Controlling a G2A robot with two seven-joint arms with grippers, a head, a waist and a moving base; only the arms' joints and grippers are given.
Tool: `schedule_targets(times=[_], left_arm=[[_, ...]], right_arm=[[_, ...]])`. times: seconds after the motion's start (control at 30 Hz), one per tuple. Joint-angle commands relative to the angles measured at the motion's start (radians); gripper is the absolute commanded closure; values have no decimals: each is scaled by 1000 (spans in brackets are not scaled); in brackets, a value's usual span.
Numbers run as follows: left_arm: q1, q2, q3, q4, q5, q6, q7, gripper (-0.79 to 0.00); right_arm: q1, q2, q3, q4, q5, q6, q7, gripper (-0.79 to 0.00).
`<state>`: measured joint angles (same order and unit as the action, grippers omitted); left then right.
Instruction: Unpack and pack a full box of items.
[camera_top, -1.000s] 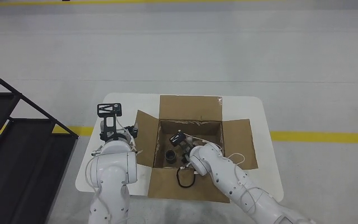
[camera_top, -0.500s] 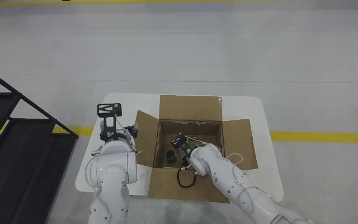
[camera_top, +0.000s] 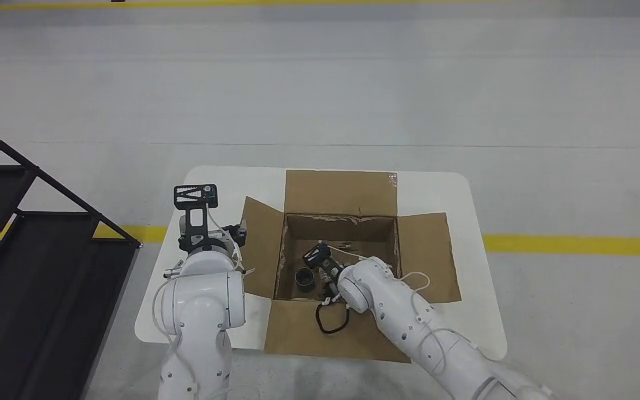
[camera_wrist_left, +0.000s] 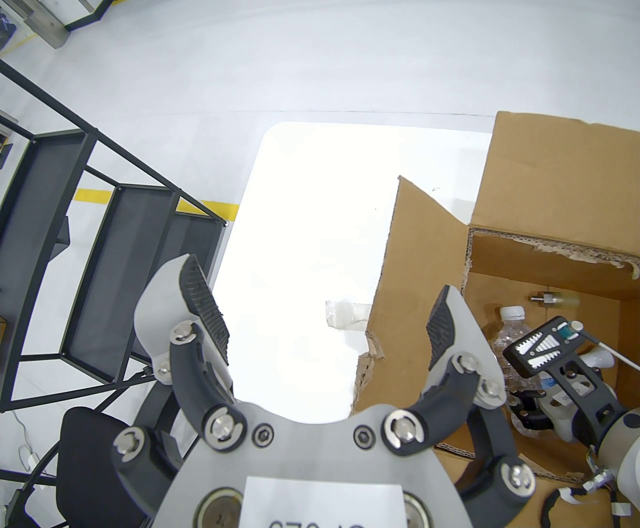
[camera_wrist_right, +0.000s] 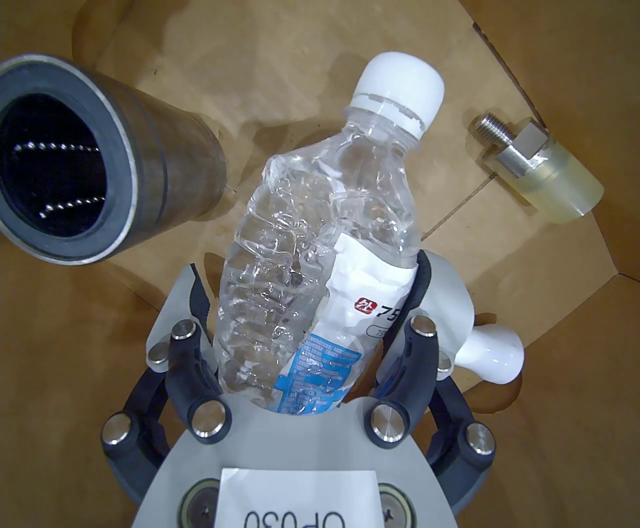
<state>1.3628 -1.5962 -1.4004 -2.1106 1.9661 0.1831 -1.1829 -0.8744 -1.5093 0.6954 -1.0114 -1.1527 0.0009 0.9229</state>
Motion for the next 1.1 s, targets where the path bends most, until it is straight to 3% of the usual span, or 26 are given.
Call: schedule_targets(times=[0.0,0.1,0.13,0.3,0.37,0.73,0.9,1.07], left_arm=[[0,0,0,0,0,0,0,-785],[0,0,0,0,0,0,0,-785],[0,0,0,0,0,0,0,-785],[0,0,0,0,0,0,0,-785],[0,0,0,0,0,0,0,-785],[0,0,0,0,0,0,0,-785],[0,0,0,0,0,0,0,-785],[0,0,0,0,0,0,0,-785]], right_arm=[[1,-3,1,7,4,-2,-4,-674],[3,-6,1,15,6,-5,-7,-533],[4,-7,2,18,6,-5,-8,-385],[6,-11,16,29,23,-12,-20,-228],[5,-10,26,29,36,-19,-30,-18],[-42,24,154,-72,100,-55,-69,0],[-127,68,308,-202,183,-127,-112,0],[-242,110,488,-327,352,-268,-141,0]])
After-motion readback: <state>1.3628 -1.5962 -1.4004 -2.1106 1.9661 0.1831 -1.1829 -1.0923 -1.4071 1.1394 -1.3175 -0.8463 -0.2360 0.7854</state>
